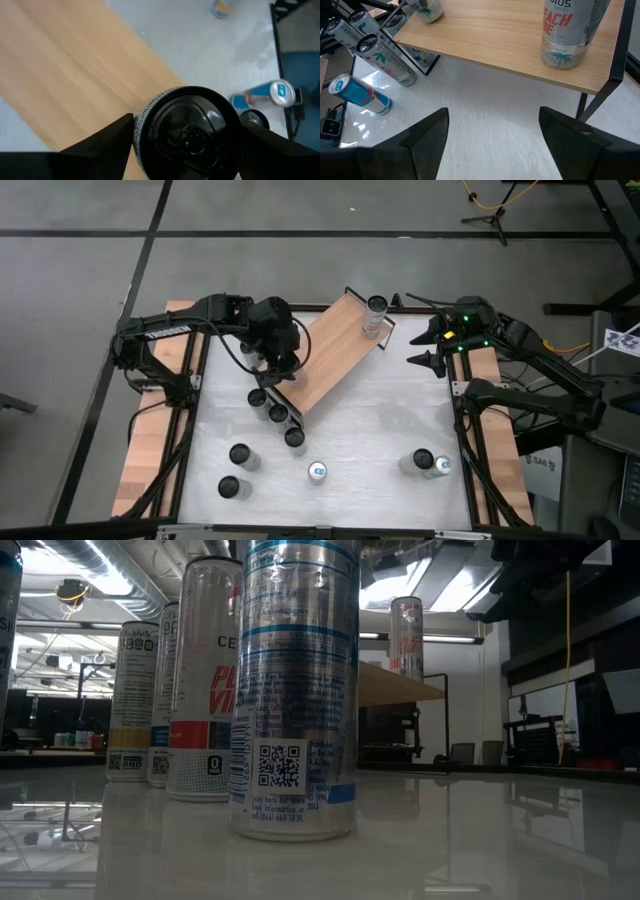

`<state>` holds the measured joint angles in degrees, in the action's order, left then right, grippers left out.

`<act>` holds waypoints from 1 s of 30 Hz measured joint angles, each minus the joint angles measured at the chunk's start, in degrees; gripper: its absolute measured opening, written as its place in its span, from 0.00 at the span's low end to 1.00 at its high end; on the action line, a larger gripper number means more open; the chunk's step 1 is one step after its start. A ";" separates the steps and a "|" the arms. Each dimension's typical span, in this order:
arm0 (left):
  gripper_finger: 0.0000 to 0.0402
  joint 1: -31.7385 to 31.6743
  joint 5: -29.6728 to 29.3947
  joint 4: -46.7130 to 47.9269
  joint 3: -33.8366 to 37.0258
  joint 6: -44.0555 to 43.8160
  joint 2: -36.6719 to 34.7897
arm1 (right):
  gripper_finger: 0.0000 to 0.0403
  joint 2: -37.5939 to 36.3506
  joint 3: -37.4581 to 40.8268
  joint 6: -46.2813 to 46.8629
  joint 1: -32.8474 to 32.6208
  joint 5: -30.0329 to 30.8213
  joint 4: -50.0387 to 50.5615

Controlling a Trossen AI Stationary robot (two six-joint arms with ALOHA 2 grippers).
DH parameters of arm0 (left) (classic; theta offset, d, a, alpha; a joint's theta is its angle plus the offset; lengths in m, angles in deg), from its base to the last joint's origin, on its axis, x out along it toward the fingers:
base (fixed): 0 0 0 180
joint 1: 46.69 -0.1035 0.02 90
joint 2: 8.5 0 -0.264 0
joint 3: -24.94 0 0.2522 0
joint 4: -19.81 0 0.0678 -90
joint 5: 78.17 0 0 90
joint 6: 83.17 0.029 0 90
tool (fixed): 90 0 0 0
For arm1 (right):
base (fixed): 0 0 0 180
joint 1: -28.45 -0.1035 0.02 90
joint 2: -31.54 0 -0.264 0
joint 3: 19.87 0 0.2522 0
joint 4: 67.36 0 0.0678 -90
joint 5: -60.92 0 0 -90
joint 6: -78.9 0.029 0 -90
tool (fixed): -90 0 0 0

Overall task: Place canned beverage on shelf
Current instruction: Put the white-pink soda can on the shelf aligned with the other white-pink soda can

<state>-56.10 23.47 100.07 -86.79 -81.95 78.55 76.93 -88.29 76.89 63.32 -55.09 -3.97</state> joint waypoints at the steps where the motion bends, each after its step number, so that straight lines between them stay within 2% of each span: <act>1: 0.69 0.00 -0.04 -0.02 0.00 0.91 0.00 | 0.76 0.00 0.00 0.01 0.00 -0.01 0.00; 6: 0.69 0.00 -0.05 -0.04 0.00 4.00 0.00 | 0.76 0.00 0.00 0.00 -0.01 0.01 0.00; 18: 0.69 0.00 -2.08 0.63 0.00 3.57 0.00 | 0.76 0.00 0.00 -0.01 -0.01 -0.01 -0.02; 30: 0.75 0.00 -2.44 0.36 0.00 3.51 0.00 | 0.76 0.00 0.00 0.01 0.00 0.00 -0.02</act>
<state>-56.10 21.03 100.43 -86.79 -78.43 78.55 76.93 -88.29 76.89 63.32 -55.09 -3.99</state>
